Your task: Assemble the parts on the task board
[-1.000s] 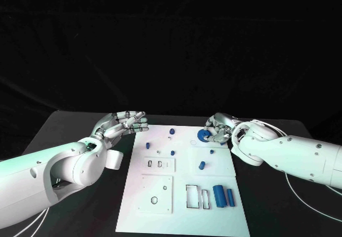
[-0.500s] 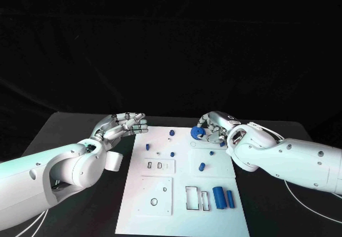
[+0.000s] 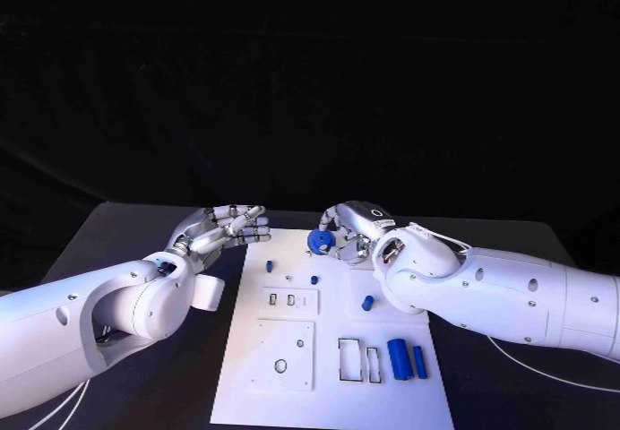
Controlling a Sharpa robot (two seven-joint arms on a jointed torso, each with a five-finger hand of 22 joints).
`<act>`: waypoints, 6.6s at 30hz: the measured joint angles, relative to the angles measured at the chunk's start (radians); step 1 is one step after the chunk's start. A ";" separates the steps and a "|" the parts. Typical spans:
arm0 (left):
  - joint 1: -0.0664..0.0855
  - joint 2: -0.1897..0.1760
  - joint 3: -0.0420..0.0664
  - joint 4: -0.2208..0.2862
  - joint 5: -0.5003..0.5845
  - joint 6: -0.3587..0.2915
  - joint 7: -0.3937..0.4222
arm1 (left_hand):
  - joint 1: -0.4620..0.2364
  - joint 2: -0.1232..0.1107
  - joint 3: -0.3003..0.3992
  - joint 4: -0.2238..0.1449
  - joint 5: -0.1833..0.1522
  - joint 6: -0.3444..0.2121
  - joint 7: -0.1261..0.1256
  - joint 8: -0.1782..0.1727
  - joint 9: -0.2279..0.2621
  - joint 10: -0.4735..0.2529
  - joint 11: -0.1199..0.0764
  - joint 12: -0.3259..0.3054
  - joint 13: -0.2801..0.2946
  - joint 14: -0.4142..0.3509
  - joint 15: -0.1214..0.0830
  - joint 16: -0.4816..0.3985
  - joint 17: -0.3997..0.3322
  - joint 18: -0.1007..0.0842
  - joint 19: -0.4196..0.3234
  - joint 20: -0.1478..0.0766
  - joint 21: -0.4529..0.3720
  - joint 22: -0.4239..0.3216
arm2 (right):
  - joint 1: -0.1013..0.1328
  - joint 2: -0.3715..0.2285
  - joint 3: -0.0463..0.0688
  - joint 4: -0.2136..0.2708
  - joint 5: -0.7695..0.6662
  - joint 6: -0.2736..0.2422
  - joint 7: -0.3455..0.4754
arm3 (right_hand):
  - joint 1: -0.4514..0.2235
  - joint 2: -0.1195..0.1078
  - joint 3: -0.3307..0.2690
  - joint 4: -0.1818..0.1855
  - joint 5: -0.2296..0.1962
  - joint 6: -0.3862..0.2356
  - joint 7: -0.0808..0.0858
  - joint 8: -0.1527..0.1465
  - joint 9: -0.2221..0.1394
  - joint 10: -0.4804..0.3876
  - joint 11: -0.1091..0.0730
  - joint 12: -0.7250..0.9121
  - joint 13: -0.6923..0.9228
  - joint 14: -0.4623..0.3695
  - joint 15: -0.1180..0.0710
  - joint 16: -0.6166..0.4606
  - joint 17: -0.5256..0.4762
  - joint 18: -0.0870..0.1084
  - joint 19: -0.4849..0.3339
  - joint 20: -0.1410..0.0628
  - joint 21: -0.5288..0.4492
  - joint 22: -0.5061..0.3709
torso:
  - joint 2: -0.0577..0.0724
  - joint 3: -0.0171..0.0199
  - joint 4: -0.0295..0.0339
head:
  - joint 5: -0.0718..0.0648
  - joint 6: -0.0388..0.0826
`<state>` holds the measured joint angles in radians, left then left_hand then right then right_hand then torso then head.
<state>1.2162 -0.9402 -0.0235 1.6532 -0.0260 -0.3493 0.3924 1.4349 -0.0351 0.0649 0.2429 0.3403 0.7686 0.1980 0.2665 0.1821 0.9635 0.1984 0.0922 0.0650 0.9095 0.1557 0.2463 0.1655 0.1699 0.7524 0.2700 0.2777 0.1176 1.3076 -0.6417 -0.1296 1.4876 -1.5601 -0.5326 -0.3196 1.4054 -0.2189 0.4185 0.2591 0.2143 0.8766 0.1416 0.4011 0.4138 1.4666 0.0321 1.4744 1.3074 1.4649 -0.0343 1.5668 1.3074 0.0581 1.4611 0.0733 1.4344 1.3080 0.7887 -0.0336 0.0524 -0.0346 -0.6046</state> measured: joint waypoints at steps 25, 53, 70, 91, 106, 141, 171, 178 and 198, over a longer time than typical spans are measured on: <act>0.000 0.001 0.000 0.003 0.000 0.000 -0.002 | 0.000 0.000 0.000 0.000 -0.004 0.000 0.000 -0.004 -0.001 0.000 0.000 -0.004 0.000 -0.004 0.004 -0.004 0.000 0.000 0.000 0.000 0.000 -0.002 | -0.042 0.110 -0.006 -0.114 -0.064 0.023 -0.003 | -0.008 -0.008 0.009 -0.003 -0.004 0.002 -0.002 -0.008 0.001 0.000 0.000 0.000 0.000 0.000 0.000 0.000 0.000 0.000 0.000 0.000 -0.004 0.000 | 0.001 0.0019 -0.0022 | 0.008 -0.009; 0.000 -0.002 0.000 0.006 0.000 0.000 -0.007 | 0.000 0.000 -0.003 0.003 -0.004 0.000 0.000 -0.004 -0.002 0.000 0.000 -0.004 0.000 -0.004 0.004 -0.008 0.000 0.000 0.000 0.000 -0.004 -0.004 | -0.049 0.126 -0.006 -0.145 -0.046 0.044 0.015 | -0.154 -0.025 -0.050 0.031 -0.011 -0.063 0.002 -0.111 -0.050 -0.018 0.029 -0.029 0.001 -0.002 0.024 0.000 0.000 0.002 -0.007 0.022 -0.024 -0.001 | 0.001 0.0018 -0.0029 | 0.007 -0.002; 0.000 -0.006 0.000 0.008 0.000 0.005 -0.011 | 0.000 0.000 -0.003 0.003 -0.004 0.000 0.000 -0.004 -0.001 0.000 0.000 -0.008 0.000 -0.007 0.007 -0.008 0.000 0.000 0.000 0.000 -0.004 -0.005 | -0.049 0.107 -0.006 -0.151 0.021 0.088 0.029 | -0.199 0.002 -0.056 0.034 0.010 -0.033 -0.002 -0.111 -0.046 -0.014 0.025 -0.029 0.000 -0.002 0.024 0.000 0.000 0.002 -0.007 0.022 -0.024 0.000 | 0.001 0.0024 -0.0030 | 0.008 -0.012; 0.000 -0.009 0.000 0.004 0.000 0.007 -0.012 | 0.000 0.000 -0.006 0.006 -0.004 0.000 0.000 -0.004 -0.002 0.000 0.000 -0.008 0.000 -0.007 0.007 -0.012 0.000 0.000 0.000 0.000 -0.004 -0.006 | -0.030 -0.098 -0.002 0.036 0.058 0.020 0.038 | -0.166 -0.009 -0.034 0.012 0.039 -0.030 -0.006 -0.111 -0.050 -0.007 0.025 -0.023 0.000 -0.002 0.024 0.000 0.000 0.003 -0.004 0.025 -0.024 0.000 | -0.003 0.0028 -0.0067 | 0.007 -0.009; 0.000 -0.006 0.000 -0.004 0.000 0.007 -0.012 | 0.000 0.000 -0.006 0.006 -0.004 0.000 0.000 -0.004 -0.002 0.000 0.000 -0.008 0.000 -0.007 0.007 -0.012 0.000 0.000 0.004 0.004 -0.004 -0.007 | -0.001 -0.350 -0.003 0.064 0.314 0.092 0.180 | -0.089 -0.044 -0.110 -0.012 0.045 -0.025 -0.011 -0.115 -0.061 -0.020 0.020 -0.032 0.000 0.002 0.020 0.000 0.001 0.003 -0.020 0.016 -0.054 0.000 | -0.023 0.0119 -0.0282 | 0.005 -0.010; -0.001 0.005 -0.001 -0.020 0.000 0.011 -0.012 | 0.000 0.000 -0.005 0.005 -0.004 0.000 0.000 -0.004 -0.002 0.000 0.000 -0.012 0.000 -0.007 0.007 -0.012 0.000 0.000 0.004 0.004 -0.008 -0.008 | -0.059 -0.276 -0.007 -0.107 0.350 0.134 0.317 | 0.029 -0.013 -0.083 -0.049 0.061 -0.007 0.000 -0.129 -0.083 -0.020 0.027 -0.032 0.001 0.002 0.020 0.000 0.000 0.003 -0.016 0.020 -0.054 -0.001 | -0.025 0.0262 -0.0321 | -0.008 -0.035; -0.001 0.002 0.000 -0.020 0.000 0.013 -0.015 | 0.000 0.000 -0.005 0.005 -0.004 0.000 0.000 -0.004 -0.003 0.000 0.000 -0.012 0.000 -0.007 0.007 -0.016 0.000 0.000 0.004 0.004 -0.008 -0.009 | -0.073 -0.256 -0.007 -0.123 0.360 0.131 0.318 | 0.037 -0.005 -0.036 -0.052 0.061 0.031 -0.002 -0.129 -0.088 -0.008 0.021 -0.020 0.000 0.002 0.020 0.000 0.000 0.003 -0.016 0.020 -0.046 0.000 | -0.027 0.0260 -0.0320 | -0.009 -0.039; -0.001 0.001 0.000 -0.020 0.000 0.014 -0.016 | 0.000 0.000 -0.005 0.005 -0.004 0.000 0.000 -0.004 -0.003 0.000 0.000 -0.012 0.000 -0.007 0.007 -0.015 0.000 0.000 0.004 0.004 -0.008 -0.009 | -0.074 -0.249 -0.007 -0.130 0.372 0.123 0.317 | 0.037 -0.005 -0.032 -0.048 0.061 0.034 -0.006 -0.129 -0.090 -0.008 0.021 -0.020 0.000 0.002 0.020 0.000 0.000 0.003 -0.012 0.016 -0.046 0.000 | -0.026 0.0261 -0.0315 | -0.009 -0.040; -0.001 0.000 0.000 -0.020 0.000 0.014 -0.018 | 0.000 0.000 -0.005 0.005 -0.004 0.000 0.000 -0.004 -0.003 0.000 0.000 -0.012 0.000 -0.007 0.007 -0.015 0.000 0.000 0.004 0.004 -0.008 -0.010 | -0.079 -0.242 -0.007 -0.133 0.385 0.092 0.313 | 0.027 0.004 0.041 -0.080 0.040 0.125 -0.038 -0.086 -0.071 0.000 -0.004 -0.017 0.000 -0.001 0.001 0.000 0.000 0.003 0.000 0.004 -0.046 0.000 | -0.027 0.0265 -0.0333 | -0.008 -0.044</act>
<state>1.2156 -0.9398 -0.0239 1.6337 -0.0259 -0.3348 0.3745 1.4349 -0.0352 0.0595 0.2484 0.3368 0.7686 0.1981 0.2627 0.1793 0.9635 0.1984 0.0804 0.0650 0.9024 0.1628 0.2309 0.1654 0.1696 0.7560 0.2735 0.2699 0.1077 1.2283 -0.8840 -0.1365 1.3550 -1.1755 -0.4407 -0.0070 1.4327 -0.2146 0.4599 0.1788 0.2547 1.0014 0.1032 0.3155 0.3425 1.4666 0.0283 1.4577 1.3076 1.4638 -0.0333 1.5668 1.3074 0.0611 1.4609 0.0770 1.3883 1.3077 0.7620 -0.0071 0.0192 -0.0427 -0.6486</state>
